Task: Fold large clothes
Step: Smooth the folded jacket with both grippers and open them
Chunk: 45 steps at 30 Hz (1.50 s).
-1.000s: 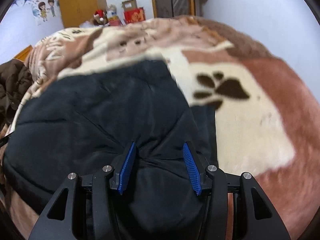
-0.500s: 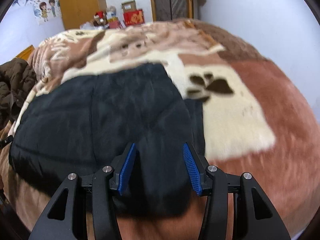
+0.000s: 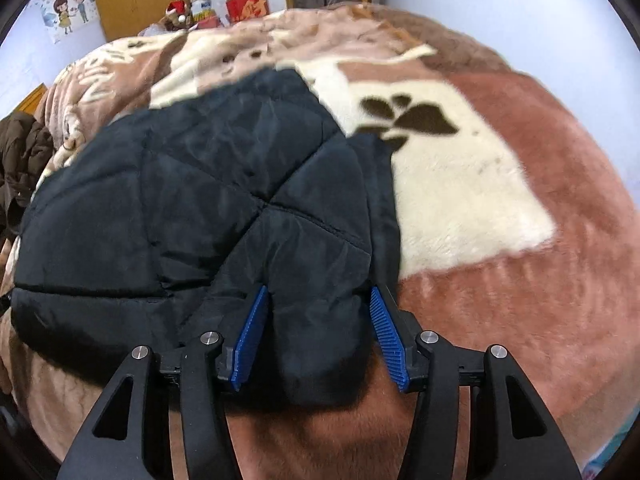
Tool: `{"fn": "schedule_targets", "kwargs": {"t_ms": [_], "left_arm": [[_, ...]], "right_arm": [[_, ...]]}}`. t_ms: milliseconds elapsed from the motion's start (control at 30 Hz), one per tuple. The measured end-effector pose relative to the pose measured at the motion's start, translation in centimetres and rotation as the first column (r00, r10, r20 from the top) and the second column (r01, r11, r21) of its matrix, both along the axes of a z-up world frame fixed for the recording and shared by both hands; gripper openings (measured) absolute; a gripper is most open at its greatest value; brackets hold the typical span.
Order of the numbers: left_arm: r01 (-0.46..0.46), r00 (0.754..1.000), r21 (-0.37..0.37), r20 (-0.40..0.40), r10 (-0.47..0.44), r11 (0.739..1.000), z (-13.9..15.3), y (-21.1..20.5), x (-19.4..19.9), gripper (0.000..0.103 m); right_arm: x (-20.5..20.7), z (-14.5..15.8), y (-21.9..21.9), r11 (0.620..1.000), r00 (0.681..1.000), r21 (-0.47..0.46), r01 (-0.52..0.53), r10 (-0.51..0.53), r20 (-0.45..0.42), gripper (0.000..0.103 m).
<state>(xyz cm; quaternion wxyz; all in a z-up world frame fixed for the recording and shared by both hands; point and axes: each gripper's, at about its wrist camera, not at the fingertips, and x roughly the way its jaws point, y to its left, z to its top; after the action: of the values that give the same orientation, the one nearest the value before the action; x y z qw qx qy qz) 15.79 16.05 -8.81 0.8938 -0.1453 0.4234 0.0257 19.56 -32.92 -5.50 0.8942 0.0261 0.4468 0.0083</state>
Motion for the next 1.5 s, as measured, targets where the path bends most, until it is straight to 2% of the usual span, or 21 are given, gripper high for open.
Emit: {"fn": "schedule_targets", "kwargs": {"t_ms": [167, 267, 333, 500, 700, 867, 967, 1100, 1200, 1300, 1500], "left_arm": [[0.015, 0.999, -0.004, 0.037, -0.015, 1.0, 1.8, -0.1, -1.9, 0.006], [0.035, 0.999, 0.007, 0.032, -0.036, 0.999, 1.6, -1.0, -2.2, 0.006], [0.044, 0.999, 0.015, 0.001, -0.044, 0.999, 0.5, -1.6, -1.8, 0.006], [0.043, 0.999, 0.025, -0.032, -0.042, 0.999, -0.7, -2.1, -0.6, 0.006], [0.047, 0.998, 0.082, -0.05, -0.043, 0.996, 0.6, -3.1, -0.4, 0.006], [0.044, 0.998, 0.085, -0.045, -0.04, 0.995, 2.2, -3.8, -1.0, 0.006], [0.053, 0.999, 0.071, -0.016, -0.052, 0.996, 3.5, -4.6, -0.9, 0.006], [0.081, 0.996, 0.079, 0.017, -0.082, 0.994, 4.6, -6.0, 0.4, 0.006], [0.106, 0.994, 0.083, 0.002, -0.107, 0.991, 4.0, -6.9, 2.1, 0.006], [0.127, 0.991, 0.08, -0.056, -0.122, 0.989, 1.7, -7.6, 3.9, 0.007], [0.141, 0.988, 0.084, -0.079, -0.134, 0.986, 0.2, -8.1, 4.6, 0.007]], "right_arm": [[-1.1, 1.5, 0.0, 1.0, 0.998, 0.01, -0.022, 0.022, 0.056, 0.053], [-0.5, -0.6, 0.0, 1.0, 1.0, 0.008, -0.01, 0.01, -0.011, 0.053], [-0.1, -2.1, -0.3, 1.0, 0.999, 0.014, -0.006, 0.006, -0.047, 0.053], [0.1, -2.5, 0.0, 1.0, 0.999, -0.01, -0.02, 0.019, -0.047, 0.053], [-0.7, -1.2, -0.1, 1.0, 0.999, 0.003, -0.005, 0.005, -0.035, 0.053], [-1.4, 1.1, 0.2, 1.0, 0.999, 0.0, -0.025, 0.025, 0.026, 0.053], [-1.0, 2.4, 0.9, 0.999, 0.997, 0.006, -0.05, 0.049, 0.065, 0.053], [0.5, 2.4, 2.3, 0.996, 0.994, 0.001, -0.087, 0.087, 0.064, 0.053], [2.1, 1.2, 3.2, 0.995, 0.994, 0.003, -0.104, 0.104, 0.036, 0.053], [3.4, -0.9, 3.7, 0.993, 0.993, -0.029, -0.118, 0.118, -0.026, 0.053], [4.1, -2.3, 4.3, 0.989, 0.989, -0.061, -0.135, 0.131, -0.066, 0.053]]}}
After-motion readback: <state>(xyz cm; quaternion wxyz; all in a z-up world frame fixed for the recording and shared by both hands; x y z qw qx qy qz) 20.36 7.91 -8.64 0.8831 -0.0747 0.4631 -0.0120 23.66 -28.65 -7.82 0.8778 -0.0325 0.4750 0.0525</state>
